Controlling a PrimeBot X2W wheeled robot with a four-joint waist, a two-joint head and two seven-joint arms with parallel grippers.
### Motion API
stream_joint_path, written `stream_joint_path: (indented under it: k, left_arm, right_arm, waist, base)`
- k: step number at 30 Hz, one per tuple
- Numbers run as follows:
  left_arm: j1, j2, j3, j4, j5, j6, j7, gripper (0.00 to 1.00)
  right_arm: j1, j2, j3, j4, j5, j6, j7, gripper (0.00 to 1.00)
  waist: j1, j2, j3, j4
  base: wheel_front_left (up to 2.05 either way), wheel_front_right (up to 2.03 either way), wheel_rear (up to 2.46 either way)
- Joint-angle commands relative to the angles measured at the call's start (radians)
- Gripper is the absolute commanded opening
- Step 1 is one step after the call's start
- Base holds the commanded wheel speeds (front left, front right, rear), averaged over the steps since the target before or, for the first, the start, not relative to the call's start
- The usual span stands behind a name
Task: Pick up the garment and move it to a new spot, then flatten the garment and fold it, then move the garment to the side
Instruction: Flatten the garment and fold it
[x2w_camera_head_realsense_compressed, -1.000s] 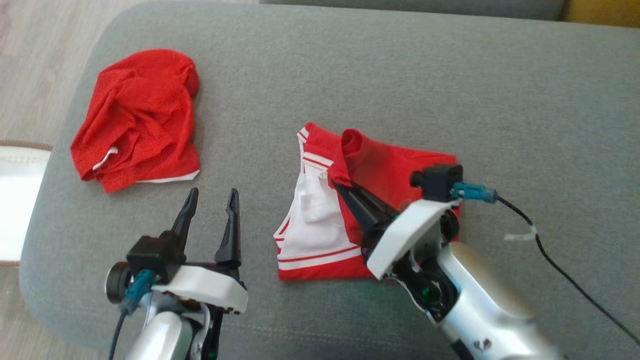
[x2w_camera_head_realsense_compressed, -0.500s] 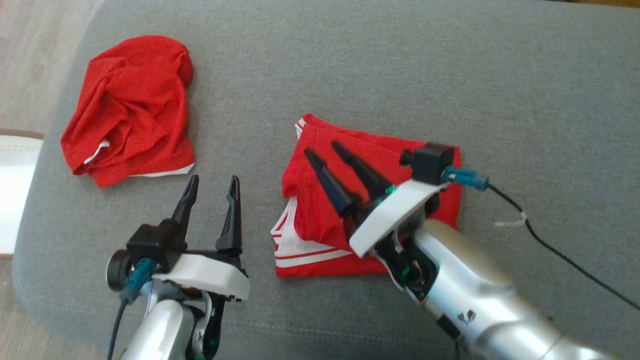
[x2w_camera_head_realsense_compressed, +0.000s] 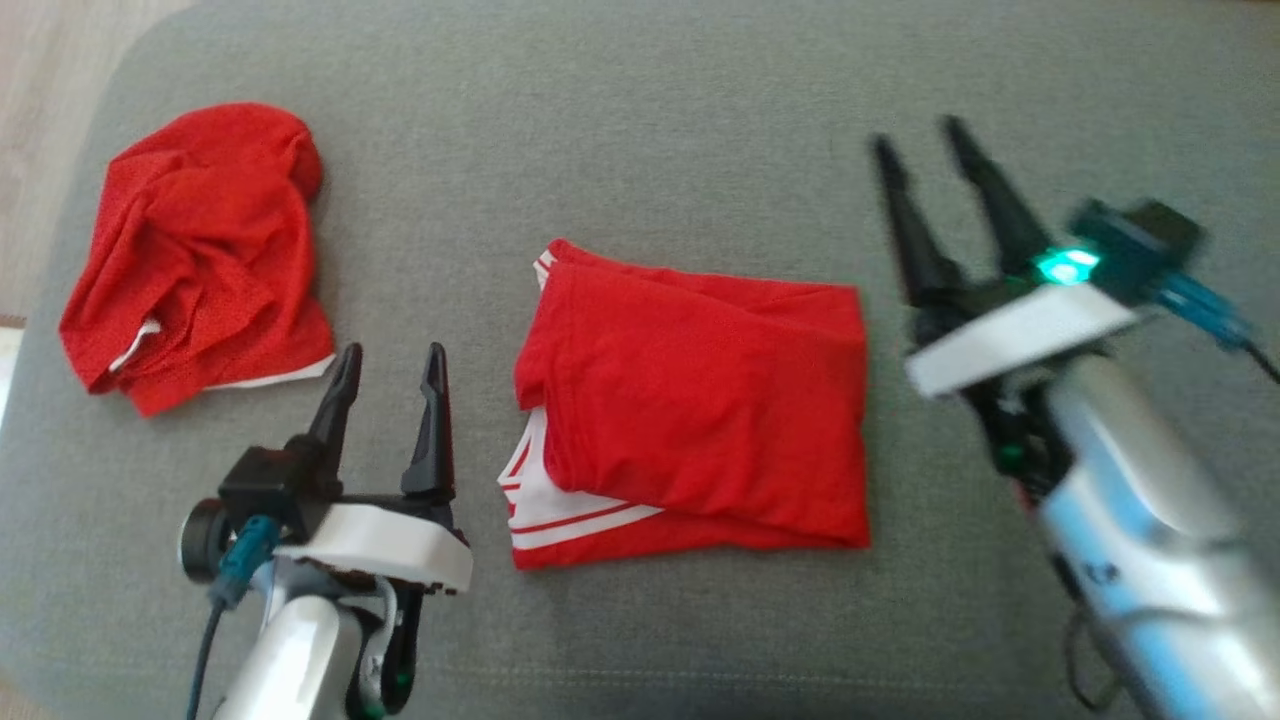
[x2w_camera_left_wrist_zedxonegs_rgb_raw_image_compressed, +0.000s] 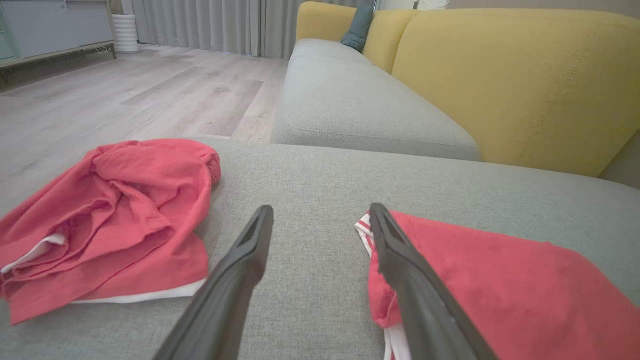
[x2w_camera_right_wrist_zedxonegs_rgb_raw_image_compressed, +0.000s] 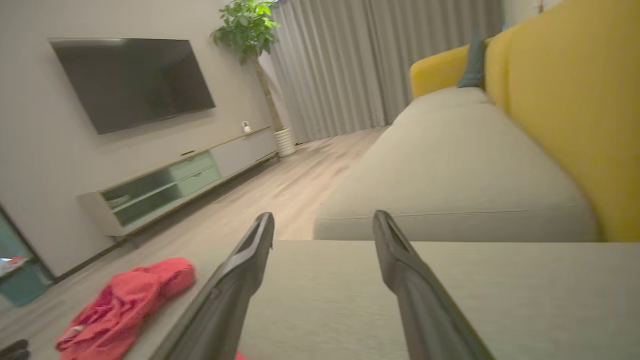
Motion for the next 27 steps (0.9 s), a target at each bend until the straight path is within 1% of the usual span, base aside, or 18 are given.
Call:
stream_joint_path:
  k: [1,4,6,9,11,14,18,27]
  left_arm:
    - [-0.026,0.019,0.044,-0.039,0.002,0.010,-0.010,1.00]
    - [-0.017,0.032,0.060,-0.047,-0.001,0.017,-0.011,1.00]
    - [-0.008,0.040,0.068,-0.055,0.000,0.024,-0.011,1.00]
    - [0.006,0.051,0.081,-0.071,-0.004,0.032,-0.010,1.00]
    - [0.020,0.057,0.088,-0.080,-0.009,0.036,-0.008,1.00]
    - [0.049,0.068,0.094,-0.090,-0.016,0.040,-0.003,1.00]
    - [0.093,0.078,0.091,-0.108,-0.019,0.047,0.012,1.00]
    - [0.175,0.103,0.089,-0.142,-0.024,0.066,0.048,1.00]
  right_arm:
    - [0.047,-0.003,-0.020,-0.043,-0.023,-0.001,-0.010,1.00]
    - [0.140,-0.042,-0.139,-0.100,-0.091,-0.001,0.012,1.00]
    - [0.208,-0.053,-0.220,-0.147,-0.129,-0.001,0.039,1.00]
    - [0.303,-0.046,-0.313,-0.233,-0.183,-0.001,0.090,1.00]
    - [0.359,-0.031,-0.350,-0.289,-0.215,-0.001,0.127,1.00]
    - [0.431,-0.007,-0.376,-0.364,-0.249,-0.001,0.178,1.00]
    - [0.507,0.017,-0.394,-0.434,-0.274,-0.001,0.231,1.00]
    - [0.614,0.061,-0.417,-0.519,-0.310,-0.001,0.299,1.00]
  waist:
    - [0.0000,0.0000,-0.007,-0.013]
    - [0.0000,0.0000,-0.020,-0.033]
    - [0.0000,0.0000,-0.032,-0.045]
    - [0.0000,0.0000,-0.052,-0.062]
    - [0.0000,0.0000,-0.069,-0.073]
    - [0.0000,0.0000,-0.102,-0.088]
    - [0.0000,0.0000,-0.146,-0.098]
    - [0.0000,0.0000,-0.217,-0.105]
  base:
    - [0.00,0.00,0.00]
    - [0.00,0.00,0.00]
    - [0.00,0.00,0.00]
    - [0.00,0.00,0.00]
    - [0.00,0.00,0.00]
    - [0.00,0.00,0.00]
    - [0.00,0.00,0.00]
    - [0.00,0.00,0.00]
